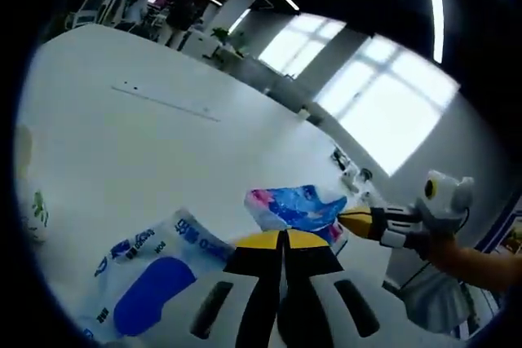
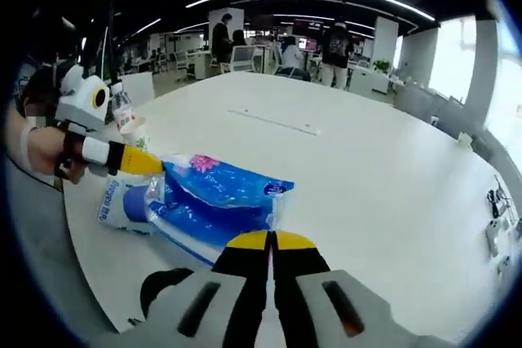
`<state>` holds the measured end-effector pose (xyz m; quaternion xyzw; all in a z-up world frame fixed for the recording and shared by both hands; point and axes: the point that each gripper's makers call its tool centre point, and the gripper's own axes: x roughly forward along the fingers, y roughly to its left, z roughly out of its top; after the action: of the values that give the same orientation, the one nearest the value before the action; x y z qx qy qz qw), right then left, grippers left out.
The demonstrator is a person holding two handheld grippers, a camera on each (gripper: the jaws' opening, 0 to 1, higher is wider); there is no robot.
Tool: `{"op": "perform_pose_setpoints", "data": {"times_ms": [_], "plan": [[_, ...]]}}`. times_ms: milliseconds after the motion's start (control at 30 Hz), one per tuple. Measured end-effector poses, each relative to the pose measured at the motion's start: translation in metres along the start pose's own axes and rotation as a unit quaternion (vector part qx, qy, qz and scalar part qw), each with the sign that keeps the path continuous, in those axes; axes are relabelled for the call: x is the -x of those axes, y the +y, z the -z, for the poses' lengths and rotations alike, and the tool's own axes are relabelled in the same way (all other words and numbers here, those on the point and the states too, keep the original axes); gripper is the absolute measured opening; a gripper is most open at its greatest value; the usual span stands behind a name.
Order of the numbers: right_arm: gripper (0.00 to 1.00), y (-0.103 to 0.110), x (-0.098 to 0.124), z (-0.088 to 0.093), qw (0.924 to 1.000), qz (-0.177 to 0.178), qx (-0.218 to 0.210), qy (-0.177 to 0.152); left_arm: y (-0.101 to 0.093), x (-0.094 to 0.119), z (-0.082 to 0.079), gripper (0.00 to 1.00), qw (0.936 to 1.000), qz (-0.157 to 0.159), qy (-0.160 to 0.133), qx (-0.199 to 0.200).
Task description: Arrange the tabletop items into an orderly group along one side of the table until the central work area is clear of visible clutter.
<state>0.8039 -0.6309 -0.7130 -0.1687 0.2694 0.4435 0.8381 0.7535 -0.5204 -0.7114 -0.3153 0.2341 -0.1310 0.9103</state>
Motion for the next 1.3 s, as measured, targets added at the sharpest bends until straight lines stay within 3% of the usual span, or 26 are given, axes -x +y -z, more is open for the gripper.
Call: {"op": "perform_pose_setpoints", "data": {"times_ms": [567, 1300], "plan": [[0.0, -0.026, -0.015, 0.025, 0.9997, 0.015, -0.018, 0.006, 0.007, -0.031, 0.013, 0.0, 0.9993, 0.0, -0.004, 0.038], [0.0, -0.033, -0.034, 0.052, 0.9986, 0.018, -0.044, 0.025, 0.025, -0.052, 0.028, 0.0, 0.9986, -0.007, 0.016, 0.05]]}}
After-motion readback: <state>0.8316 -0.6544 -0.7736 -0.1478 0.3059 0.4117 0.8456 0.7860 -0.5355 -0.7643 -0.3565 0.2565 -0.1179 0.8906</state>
